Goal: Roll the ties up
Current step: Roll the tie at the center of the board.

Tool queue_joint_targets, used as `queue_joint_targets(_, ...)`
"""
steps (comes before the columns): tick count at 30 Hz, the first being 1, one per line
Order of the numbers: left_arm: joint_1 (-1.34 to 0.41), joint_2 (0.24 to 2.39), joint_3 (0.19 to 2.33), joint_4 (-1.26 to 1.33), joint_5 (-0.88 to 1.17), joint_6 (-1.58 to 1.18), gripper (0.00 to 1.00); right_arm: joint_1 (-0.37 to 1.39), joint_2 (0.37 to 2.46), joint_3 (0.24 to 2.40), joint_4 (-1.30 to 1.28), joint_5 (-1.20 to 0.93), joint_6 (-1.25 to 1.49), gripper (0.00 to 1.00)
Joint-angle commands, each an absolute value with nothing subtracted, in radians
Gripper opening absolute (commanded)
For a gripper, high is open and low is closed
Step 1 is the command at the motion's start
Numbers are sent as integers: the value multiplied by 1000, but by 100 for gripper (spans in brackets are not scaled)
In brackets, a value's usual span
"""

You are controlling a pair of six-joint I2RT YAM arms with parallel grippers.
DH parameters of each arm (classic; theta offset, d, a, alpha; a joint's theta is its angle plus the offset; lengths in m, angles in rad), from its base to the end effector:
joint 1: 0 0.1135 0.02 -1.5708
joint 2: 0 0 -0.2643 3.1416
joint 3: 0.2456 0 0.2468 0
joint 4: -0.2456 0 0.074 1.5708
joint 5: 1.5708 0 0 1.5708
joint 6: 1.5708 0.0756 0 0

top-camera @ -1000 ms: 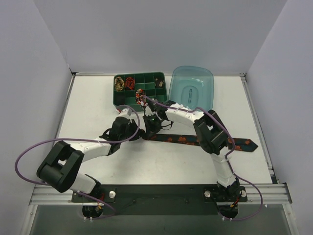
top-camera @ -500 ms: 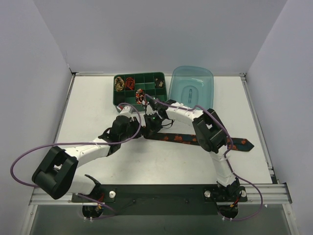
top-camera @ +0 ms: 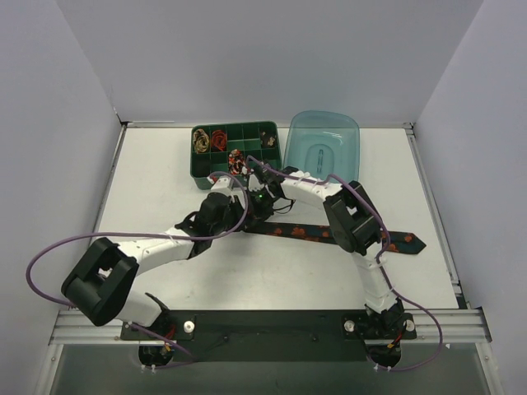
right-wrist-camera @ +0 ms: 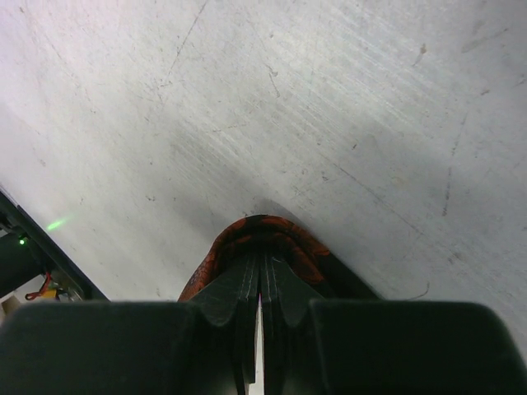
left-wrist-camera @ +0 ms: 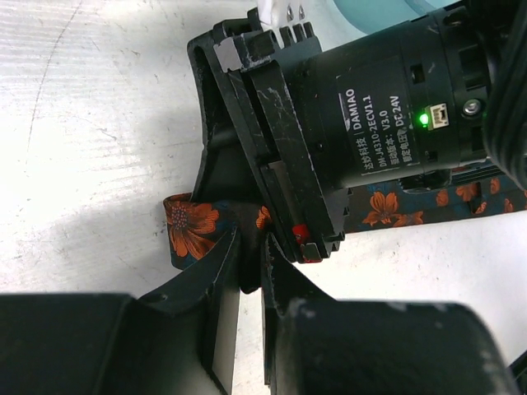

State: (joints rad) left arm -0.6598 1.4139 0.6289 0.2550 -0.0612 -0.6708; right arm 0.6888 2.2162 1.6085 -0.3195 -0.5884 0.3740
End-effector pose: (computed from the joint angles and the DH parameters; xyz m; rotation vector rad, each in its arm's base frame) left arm 0.2552 -0.1921 0.1722 -0.0504 2.1861 -0.7208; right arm 0.3531 0.3451 0.1277 -0.6799 2.5759 1.1402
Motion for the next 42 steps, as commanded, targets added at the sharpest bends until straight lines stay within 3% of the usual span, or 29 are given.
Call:
queue_joint_targets(1,-687,1447,701,265,-70,-673,2,703,2241,1623,-322,-565,387,0)
queue_joint_targets(26,-678,1310,752,-158,-443,-626,0,672,2042,1608,-351,-627,394,0)
queue_joint_targets(42,-683,1489,913,-290,-495,-594,0,571,1963,1471,-357,-584,362,0)
